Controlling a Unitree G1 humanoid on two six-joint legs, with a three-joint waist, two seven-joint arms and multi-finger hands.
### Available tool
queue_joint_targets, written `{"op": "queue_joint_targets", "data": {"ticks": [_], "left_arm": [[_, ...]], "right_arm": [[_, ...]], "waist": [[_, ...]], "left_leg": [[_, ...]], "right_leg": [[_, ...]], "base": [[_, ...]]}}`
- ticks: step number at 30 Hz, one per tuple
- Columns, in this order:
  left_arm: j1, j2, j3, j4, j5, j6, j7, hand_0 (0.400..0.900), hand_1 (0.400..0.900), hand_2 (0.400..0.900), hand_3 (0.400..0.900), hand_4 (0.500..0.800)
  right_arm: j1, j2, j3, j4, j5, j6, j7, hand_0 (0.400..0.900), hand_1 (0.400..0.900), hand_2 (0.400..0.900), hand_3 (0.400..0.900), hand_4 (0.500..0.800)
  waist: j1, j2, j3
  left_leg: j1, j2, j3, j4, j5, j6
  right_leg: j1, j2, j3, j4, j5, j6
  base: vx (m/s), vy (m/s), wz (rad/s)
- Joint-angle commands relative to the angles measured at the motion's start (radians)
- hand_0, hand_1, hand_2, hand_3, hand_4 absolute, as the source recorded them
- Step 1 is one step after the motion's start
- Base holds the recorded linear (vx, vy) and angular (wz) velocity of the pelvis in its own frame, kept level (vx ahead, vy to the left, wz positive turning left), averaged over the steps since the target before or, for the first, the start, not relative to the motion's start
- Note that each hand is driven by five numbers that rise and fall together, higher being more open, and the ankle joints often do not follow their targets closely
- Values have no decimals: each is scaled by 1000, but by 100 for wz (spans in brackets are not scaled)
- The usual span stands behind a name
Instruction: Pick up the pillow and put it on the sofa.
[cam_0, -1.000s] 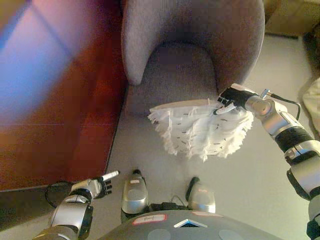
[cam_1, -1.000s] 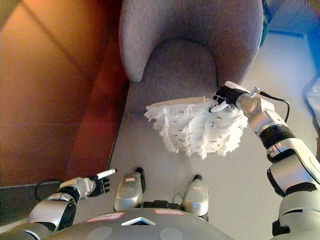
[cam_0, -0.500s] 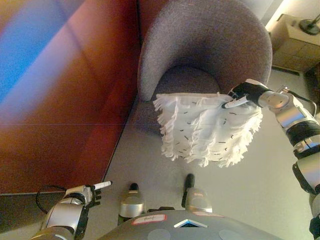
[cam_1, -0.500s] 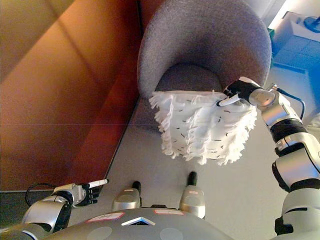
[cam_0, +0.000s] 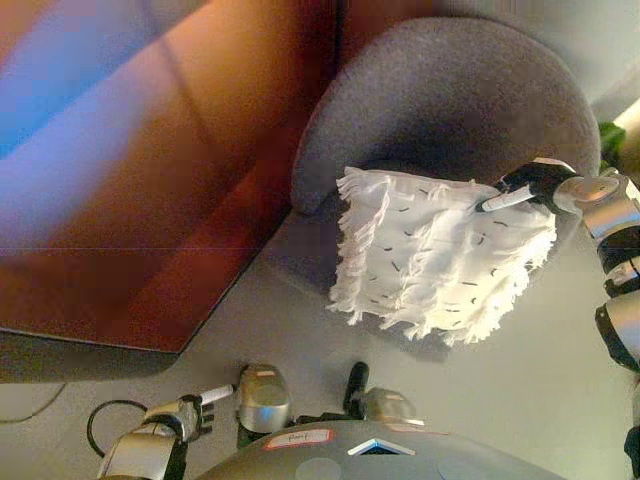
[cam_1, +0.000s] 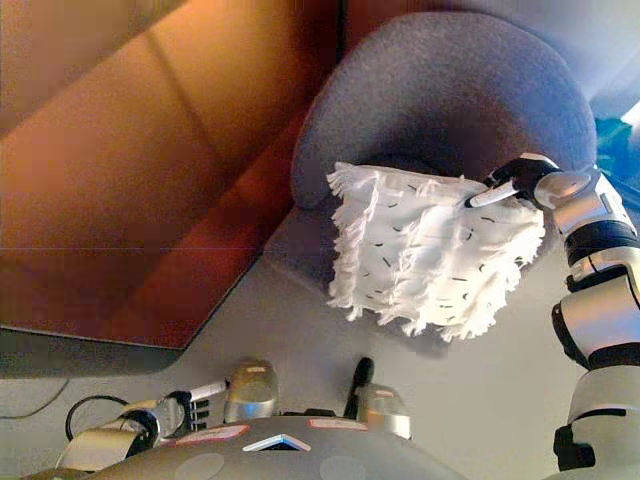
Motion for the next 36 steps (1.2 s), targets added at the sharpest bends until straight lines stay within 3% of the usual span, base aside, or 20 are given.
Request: {"op": "queue_joint_targets", "data": {"ticks": [1, 3, 5, 6, 11, 20, 30, 36], "left_arm": [[42, 91, -52, 19, 54, -17, 20, 900, 900, 900, 900, 800], [35, 94, -55, 24, 53, -25, 32, 900, 900, 900, 900, 800], [19, 106, -62, 30, 54, -9, 24, 900, 900, 900, 900, 800], [18, 108, -58, 31, 65, -5, 22, 900, 900, 900, 900, 800], [4, 110, -58, 33, 67, -2, 18, 900, 900, 900, 900, 800], [16, 113, -42, 31, 68, -15, 24, 900, 900, 900, 900, 800], [22, 135, -25, 41, 96, -38, -12, 900, 900, 900, 900, 800], [19, 144, -15, 38, 100, -51, -51, 900, 900, 900, 900, 800]], "right_arm": [[-230, -75, -81, 52, 55, 37, -73, 400, 400, 400, 400, 500], [-244, -99, -86, 92, 44, 62, -50, 400, 400, 400, 400, 500], [-265, -112, -77, 130, 3, 39, -130, 400, 400, 400, 400, 500], [-274, -117, -72, 135, -7, 77, -144, 900, 900, 900, 900, 800], [-336, -130, -44, 168, -36, 144, -131, 900, 900, 900, 900, 800], [-358, -183, -16, 157, -52, 181, -145, 900, 900, 900, 900, 800], [-324, -245, -46, 148, -27, 185, -182, 900, 900, 900, 900, 800], [-177, -279, -182, 106, 98, 126, -273, 900, 900, 900, 900, 800]], "waist": [[65, -19, -63], [67, -11, -78], [74, -6, -90], [76, -2, -92], [87, 14, -90], [82, 5, -85], [58, -2, -98], [20, -10, -113]], "left_leg": [[16, -27, -9, -134, 92, 84], [51, -28, -26, -204, 91, 78], [71, -30, -32, -256, 82, 68], [77, -30, -37, -272, 84, 62], [66, -23, -51, -300, 93, 50], [79, -6, -49, -306, 82, 49], [105, -1, -30, -301, 65, 50], [135, -5, 0, -314, 47, 54]], "right_leg": [[-6, -42, 50, 138, -85, 68], [2, -38, 46, 127, -93, 65], [-2, -41, 33, 116, -89, 68], [-3, -38, 33, 116, -92, 68], [-21, -30, 24, 117, -99, 61], [-10, -16, 24, 124, -118, 50], [17, -11, 37, 118, -129, 48], [31, -17, 54, 99, -121, 59]], "base": [[245, 25, 12], [209, 10, 24], [137, -32, 18], [108, -27, 17], [33, -43, 9], [19, -43, -3], [5, -7, -7], [-67, 56, -10]]}}
